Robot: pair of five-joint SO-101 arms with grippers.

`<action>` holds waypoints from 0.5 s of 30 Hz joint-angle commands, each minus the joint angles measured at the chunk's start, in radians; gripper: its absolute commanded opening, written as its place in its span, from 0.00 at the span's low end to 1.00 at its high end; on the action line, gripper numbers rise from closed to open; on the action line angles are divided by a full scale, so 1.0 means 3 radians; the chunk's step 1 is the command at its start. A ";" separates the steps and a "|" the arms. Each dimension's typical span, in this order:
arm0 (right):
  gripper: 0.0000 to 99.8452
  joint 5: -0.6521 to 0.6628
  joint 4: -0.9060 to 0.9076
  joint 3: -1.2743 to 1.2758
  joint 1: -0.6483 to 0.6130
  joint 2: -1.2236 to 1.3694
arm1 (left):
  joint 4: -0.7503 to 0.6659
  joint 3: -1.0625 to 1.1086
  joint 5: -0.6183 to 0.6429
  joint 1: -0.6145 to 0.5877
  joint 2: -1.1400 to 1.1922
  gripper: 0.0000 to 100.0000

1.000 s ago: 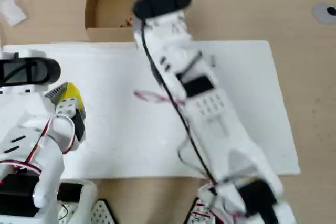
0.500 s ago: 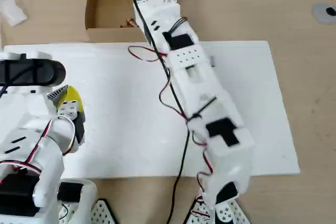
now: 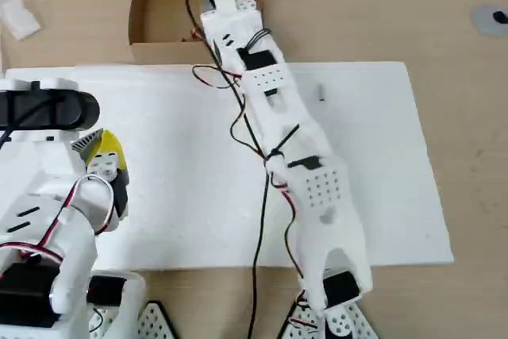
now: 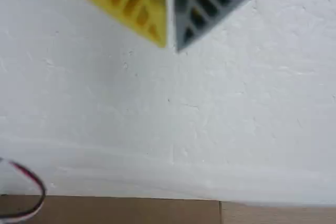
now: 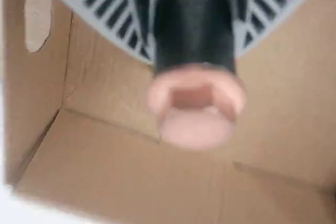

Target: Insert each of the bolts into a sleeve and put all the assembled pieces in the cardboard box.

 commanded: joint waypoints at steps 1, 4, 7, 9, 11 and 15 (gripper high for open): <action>0.01 0.0184 -0.0015 -0.0401 0.0074 0.0161 | 0.0010 -0.0010 -0.0010 -0.0010 0.0003 0.00; 0.01 0.0363 -0.0015 -0.0545 0.0084 0.0412 | 0.0010 -0.0005 -0.0010 -0.0026 0.0003 0.00; 0.01 0.0471 0.0077 -0.0688 0.0084 0.0560 | 0.0010 -0.0005 -0.0010 -0.0031 0.0003 0.00; 0.01 0.0501 0.0225 -0.0806 0.0084 0.0606 | 0.0010 -0.0005 -0.0010 -0.0036 0.0003 0.00; 0.05 0.0501 0.0404 -0.0918 0.0084 0.0627 | 0.0015 -0.0005 -0.0010 -0.0036 0.0003 0.00; 0.17 0.0501 0.0803 -0.1082 0.0069 0.0627 | 0.0015 -0.0005 -0.0010 -0.0026 0.0003 0.00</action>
